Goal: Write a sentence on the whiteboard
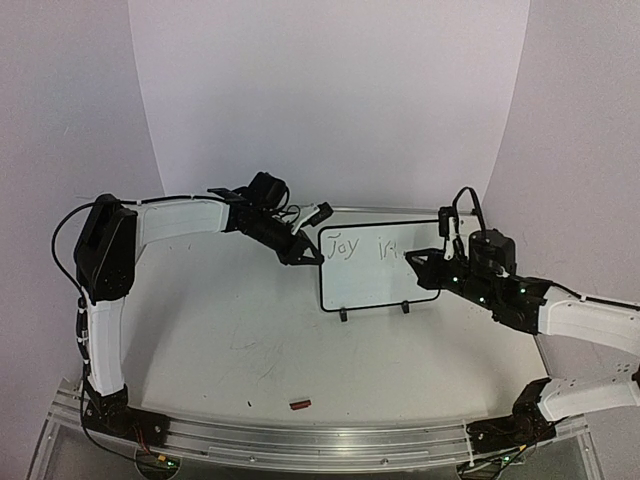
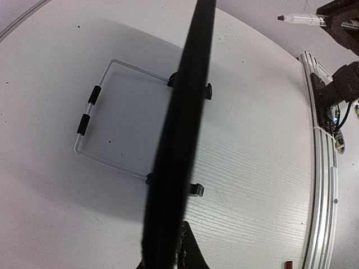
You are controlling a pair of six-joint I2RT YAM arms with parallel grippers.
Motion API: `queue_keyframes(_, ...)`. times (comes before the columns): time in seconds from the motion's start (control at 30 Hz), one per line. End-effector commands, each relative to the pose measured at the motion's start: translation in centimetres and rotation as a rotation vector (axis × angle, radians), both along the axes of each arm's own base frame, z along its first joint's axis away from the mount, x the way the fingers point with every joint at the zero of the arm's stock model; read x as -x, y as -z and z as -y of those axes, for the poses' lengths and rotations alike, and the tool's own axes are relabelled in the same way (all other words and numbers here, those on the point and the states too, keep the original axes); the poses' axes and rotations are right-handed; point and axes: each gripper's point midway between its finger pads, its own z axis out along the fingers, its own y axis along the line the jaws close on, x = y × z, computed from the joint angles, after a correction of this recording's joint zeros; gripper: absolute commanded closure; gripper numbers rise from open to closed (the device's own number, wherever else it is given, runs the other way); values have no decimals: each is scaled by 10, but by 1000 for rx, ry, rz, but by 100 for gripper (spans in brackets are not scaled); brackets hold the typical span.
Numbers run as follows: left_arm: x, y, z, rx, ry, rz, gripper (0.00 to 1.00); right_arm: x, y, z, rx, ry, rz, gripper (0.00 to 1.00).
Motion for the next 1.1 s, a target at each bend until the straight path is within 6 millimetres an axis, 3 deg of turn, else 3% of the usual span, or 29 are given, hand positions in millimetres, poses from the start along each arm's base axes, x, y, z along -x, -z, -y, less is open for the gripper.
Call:
queue_keyframes(0.0, -3, 3, -11, -58, -22, 16, 100, 18, -11, -13, -13, -128, -12, 100)
queue_keyframes(0.37, 3, 12, -16, -84, -17, -10, 100, 25, -11, -39, -81, -198, -17, 100)
queue_keyframes(0.77, 3, 19, -15, -83, -11, -11, 100, 28, 4, -102, -107, -276, 6, 100)
queue_keyframes(1.07, 2, 19, -17, -88, -15, -6, 100, 11, 33, -119, -66, -202, -8, 100)
